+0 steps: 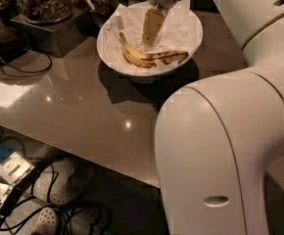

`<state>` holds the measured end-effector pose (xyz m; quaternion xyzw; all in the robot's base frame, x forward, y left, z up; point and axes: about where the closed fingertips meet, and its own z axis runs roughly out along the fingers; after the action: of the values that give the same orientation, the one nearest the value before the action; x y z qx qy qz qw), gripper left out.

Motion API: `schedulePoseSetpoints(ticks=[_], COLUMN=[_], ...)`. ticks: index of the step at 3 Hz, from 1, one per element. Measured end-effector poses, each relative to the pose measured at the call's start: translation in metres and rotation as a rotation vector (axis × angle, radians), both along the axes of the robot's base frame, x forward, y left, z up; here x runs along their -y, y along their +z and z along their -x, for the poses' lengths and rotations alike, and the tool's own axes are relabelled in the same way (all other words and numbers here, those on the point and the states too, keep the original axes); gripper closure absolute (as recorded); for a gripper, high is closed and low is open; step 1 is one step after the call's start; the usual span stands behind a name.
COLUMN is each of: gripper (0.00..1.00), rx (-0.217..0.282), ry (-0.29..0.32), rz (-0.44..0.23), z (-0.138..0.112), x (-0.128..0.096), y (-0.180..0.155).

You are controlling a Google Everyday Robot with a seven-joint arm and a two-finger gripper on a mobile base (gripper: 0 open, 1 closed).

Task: Pick banana from white bowl

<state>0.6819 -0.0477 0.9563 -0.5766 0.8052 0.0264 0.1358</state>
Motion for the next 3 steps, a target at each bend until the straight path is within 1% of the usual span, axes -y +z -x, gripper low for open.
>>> schedulePoseSetpoints(ticks=[3], gripper=[0.39], rx=[-0.036], ry=[-0.003], rz=[0.040], z=[-0.013], x=[-0.003], y=[-0.023])
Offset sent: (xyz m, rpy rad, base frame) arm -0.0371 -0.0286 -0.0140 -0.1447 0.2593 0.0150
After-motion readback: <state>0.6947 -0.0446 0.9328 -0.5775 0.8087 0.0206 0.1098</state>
